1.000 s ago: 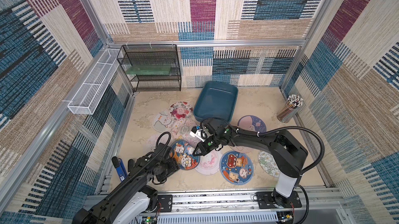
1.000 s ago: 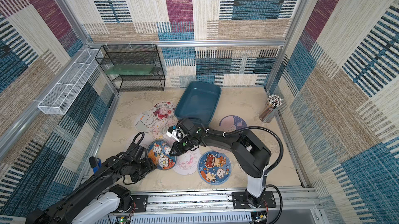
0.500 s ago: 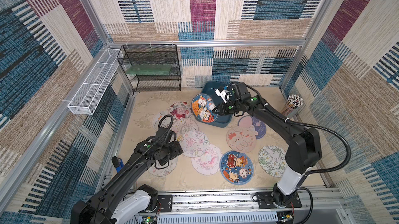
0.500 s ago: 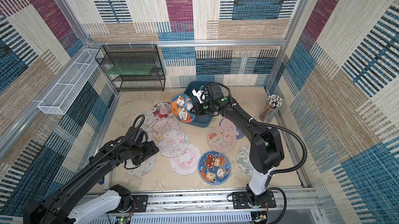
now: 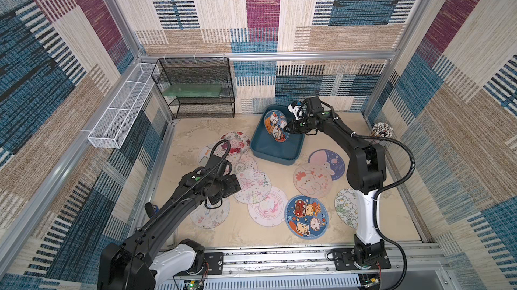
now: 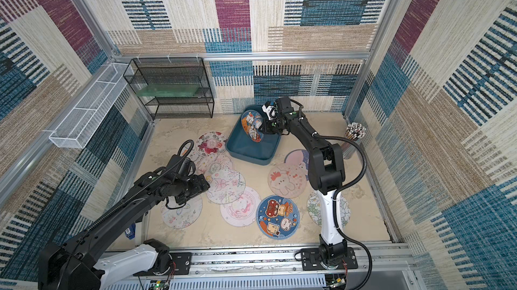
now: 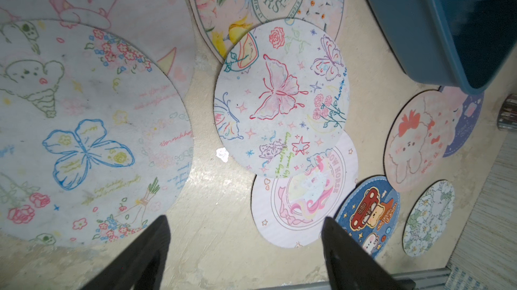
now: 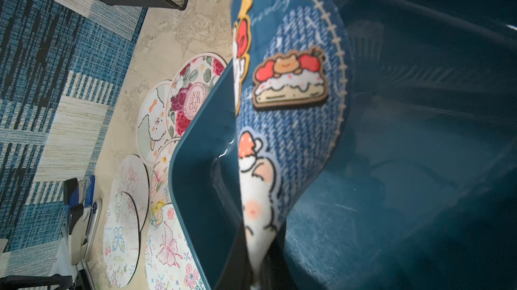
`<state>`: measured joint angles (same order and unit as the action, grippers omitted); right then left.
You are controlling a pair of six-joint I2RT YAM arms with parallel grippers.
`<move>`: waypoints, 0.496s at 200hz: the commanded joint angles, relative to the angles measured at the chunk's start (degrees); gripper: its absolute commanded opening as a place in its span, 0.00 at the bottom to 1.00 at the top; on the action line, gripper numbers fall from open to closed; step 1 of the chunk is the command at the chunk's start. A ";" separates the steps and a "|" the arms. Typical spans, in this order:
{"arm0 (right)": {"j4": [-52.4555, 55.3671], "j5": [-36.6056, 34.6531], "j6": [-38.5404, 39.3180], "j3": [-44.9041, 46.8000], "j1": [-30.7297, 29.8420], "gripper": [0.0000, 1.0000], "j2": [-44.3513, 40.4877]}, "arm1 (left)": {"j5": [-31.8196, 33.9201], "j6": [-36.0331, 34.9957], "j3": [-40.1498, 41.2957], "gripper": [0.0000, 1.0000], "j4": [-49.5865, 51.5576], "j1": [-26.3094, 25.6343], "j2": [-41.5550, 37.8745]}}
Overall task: Put the coasters into the storage box
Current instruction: Place the coaster in the storage box.
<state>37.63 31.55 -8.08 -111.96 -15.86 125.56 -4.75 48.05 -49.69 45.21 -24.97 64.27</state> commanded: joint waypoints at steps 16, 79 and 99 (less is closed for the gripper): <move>6.05 -3.89 1.56 -2.19 0.39 0.07 5.04 | -0.34 -1.22 0.29 0.85 -1.78 0.01 0.85; 7.67 -17.23 1.63 -6.33 1.51 0.43 9.88 | -0.37 -2.14 -0.55 0.85 -2.06 0.02 2.69; 7.68 -19.93 1.90 -6.66 1.10 0.70 9.00 | -0.17 -2.35 -0.36 0.86 -1.88 0.04 2.61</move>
<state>44.42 17.69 -7.01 -118.04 -14.55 135.00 -4.91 47.59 -49.71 43.68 -24.97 66.78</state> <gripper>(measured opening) 0.614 0.852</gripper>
